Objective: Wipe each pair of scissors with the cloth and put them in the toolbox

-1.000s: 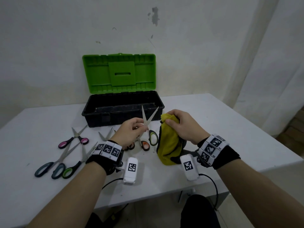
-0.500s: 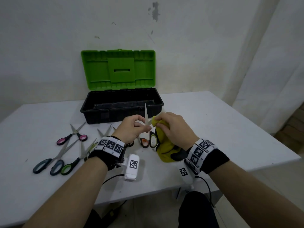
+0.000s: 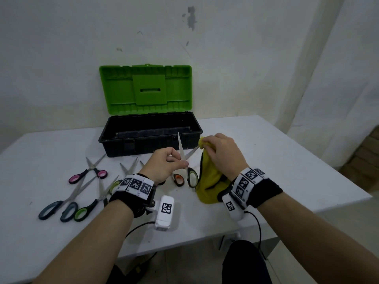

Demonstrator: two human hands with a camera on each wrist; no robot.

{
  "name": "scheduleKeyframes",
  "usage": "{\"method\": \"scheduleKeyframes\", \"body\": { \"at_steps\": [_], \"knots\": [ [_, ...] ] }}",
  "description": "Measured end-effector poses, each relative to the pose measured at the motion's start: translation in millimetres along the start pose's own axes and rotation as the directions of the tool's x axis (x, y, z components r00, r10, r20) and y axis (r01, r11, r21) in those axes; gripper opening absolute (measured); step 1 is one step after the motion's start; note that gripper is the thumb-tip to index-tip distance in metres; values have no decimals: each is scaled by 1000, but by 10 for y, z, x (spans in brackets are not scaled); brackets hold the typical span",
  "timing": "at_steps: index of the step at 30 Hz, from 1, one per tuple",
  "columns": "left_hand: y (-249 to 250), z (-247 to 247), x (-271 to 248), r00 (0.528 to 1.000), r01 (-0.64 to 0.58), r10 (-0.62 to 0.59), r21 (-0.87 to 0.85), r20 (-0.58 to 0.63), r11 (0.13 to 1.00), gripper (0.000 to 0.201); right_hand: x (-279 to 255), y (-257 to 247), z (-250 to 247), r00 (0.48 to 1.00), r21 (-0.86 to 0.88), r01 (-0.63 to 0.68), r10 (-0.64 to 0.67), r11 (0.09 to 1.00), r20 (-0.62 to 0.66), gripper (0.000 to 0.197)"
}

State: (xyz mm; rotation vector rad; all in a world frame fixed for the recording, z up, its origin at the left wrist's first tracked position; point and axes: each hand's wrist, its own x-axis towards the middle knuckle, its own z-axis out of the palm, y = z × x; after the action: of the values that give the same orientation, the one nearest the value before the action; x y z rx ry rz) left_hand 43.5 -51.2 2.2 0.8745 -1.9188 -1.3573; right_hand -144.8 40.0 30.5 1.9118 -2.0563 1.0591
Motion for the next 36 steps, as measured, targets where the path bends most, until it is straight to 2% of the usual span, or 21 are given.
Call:
{"method": "scheduleKeyframes", "body": {
  "at_steps": [1, 3, 5, 6, 10, 12, 15, 17, 19, 21, 24, 27, 32, 34, 36],
  "knots": [
    [0, 5, 0, 1000, 5, -5, -9, -3, 1000, 23, -14, -22, -14, 999, 15, 38, -38, 999, 3, 17],
    [26, 23, 6, 1000, 1, -1, -29, -8, 1000, 23, -62, -127, 3, 986, -5, 134, -133, 991, 101, 19],
    [65, 44, 5, 1000, -26, 26, -33, 5, 999, 23, -101, -218, 47, 964, -84, 169, -146, 982, 223, 23],
    [83, 45, 2, 999, -34, 34, -11, 12, 999, 24, -93, -233, 58, 962, -123, 159, -126, 980, 243, 25],
    [105, 9, -32, 1000, -8, 7, 41, 18, 999, 24, 35, -154, -31, 983, -204, -3, 41, 979, 179, 25],
    [102, -14, -42, 1000, 25, -25, 7, 13, 1000, 24, 60, -69, -87, 993, -148, -54, 70, 987, 99, 20],
    [123, -31, -34, 997, 81, -82, -87, -6, 993, 22, -16, -51, -77, 987, 3, 128, -128, 992, 93, 12],
    [137, -13, -26, 993, 116, -114, -185, 21, 976, 20, -82, -96, -40, 952, 31, 261, -263, 965, 158, 11],
    [148, 14, -22, 989, 146, -137, -248, 53, 958, 19, -90, -104, -16, 931, 15, 322, -319, 947, 174, 11],
    [158, 34, -28, 986, 167, -157, -272, 57, 948, 20, -47, -54, -18, 944, 1, 303, -301, 953, 135, 13],
    [163, 36, -54, 985, 172, -162, -265, 58, 949, 20, 16, 76, -37, 990, 17, 140, -141, 990, 10, 13],
    [163, 27, -66, 987, 162, -154, -233, 54, 959, 20, 1, 128, -44, 992, 63, 83, -77, 995, -100, 12],
    [215, 58, -66, 994, 86, -75, -148, 79, 985, 23, -185, -33, 95, 960, 25, 272, -273, 962, 62, 19],
    [226, 53, -72, 994, 73, -63, -131, 86, 989, 24, -142, 33, 86, 971, 29, 240, -240, 970, 18, 18],
    [214, 22, -78, 994, 71, -61, -113, 92, 991, 23, -64, 118, 27, 992, 44, 125, -123, 991, -41, 17]
  ]
}}
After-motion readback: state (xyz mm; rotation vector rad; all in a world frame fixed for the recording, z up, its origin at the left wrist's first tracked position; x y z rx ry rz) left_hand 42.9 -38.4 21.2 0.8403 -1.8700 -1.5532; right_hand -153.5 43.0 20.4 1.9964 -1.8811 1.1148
